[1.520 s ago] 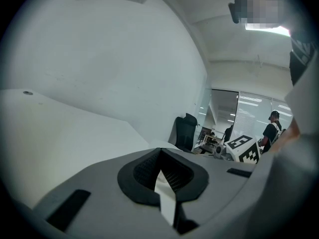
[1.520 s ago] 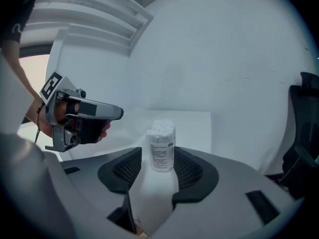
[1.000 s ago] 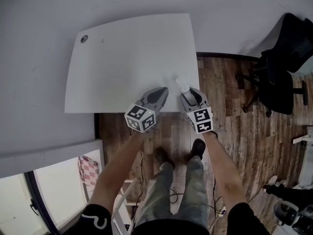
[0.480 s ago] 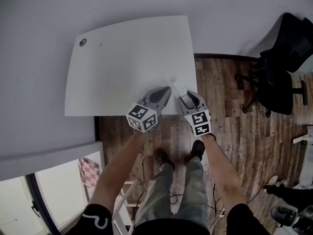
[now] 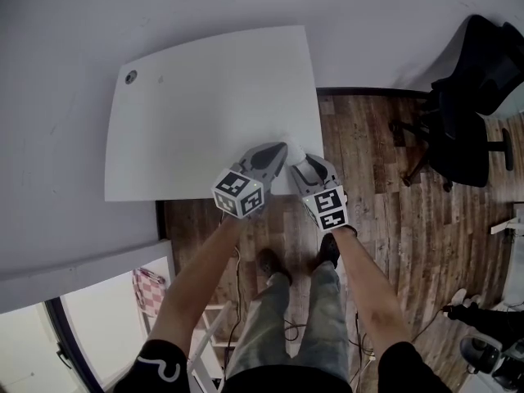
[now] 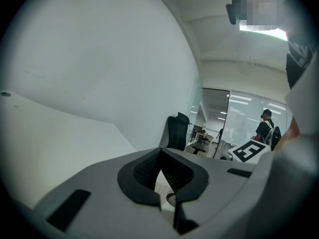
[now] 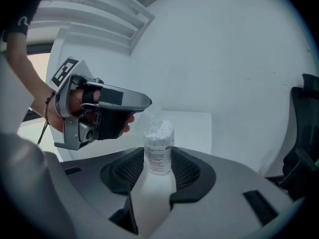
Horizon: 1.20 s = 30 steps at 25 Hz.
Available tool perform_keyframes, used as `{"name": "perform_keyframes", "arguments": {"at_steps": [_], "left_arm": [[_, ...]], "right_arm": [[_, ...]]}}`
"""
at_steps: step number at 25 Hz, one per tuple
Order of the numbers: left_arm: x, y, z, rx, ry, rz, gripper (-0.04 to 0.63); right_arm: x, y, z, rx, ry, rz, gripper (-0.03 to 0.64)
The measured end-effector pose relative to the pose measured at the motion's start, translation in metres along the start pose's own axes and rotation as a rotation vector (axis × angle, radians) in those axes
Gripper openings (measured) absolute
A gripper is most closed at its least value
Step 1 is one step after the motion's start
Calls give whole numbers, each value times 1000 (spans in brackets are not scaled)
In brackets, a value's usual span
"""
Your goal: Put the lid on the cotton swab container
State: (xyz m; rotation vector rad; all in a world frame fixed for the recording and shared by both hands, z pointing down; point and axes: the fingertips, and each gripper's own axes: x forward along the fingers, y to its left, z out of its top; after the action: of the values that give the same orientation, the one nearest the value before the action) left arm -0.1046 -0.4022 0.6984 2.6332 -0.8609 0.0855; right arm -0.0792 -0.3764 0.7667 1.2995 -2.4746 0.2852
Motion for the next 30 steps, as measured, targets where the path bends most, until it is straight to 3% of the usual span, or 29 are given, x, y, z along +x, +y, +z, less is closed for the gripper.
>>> {"name": "perform_keyframes", "arguments": {"at_steps": [30], "left_arm": [[32,-6,-12,90,129,-56,25]], "right_arm": [[-6,4,1,9,-15,108,164]]}}
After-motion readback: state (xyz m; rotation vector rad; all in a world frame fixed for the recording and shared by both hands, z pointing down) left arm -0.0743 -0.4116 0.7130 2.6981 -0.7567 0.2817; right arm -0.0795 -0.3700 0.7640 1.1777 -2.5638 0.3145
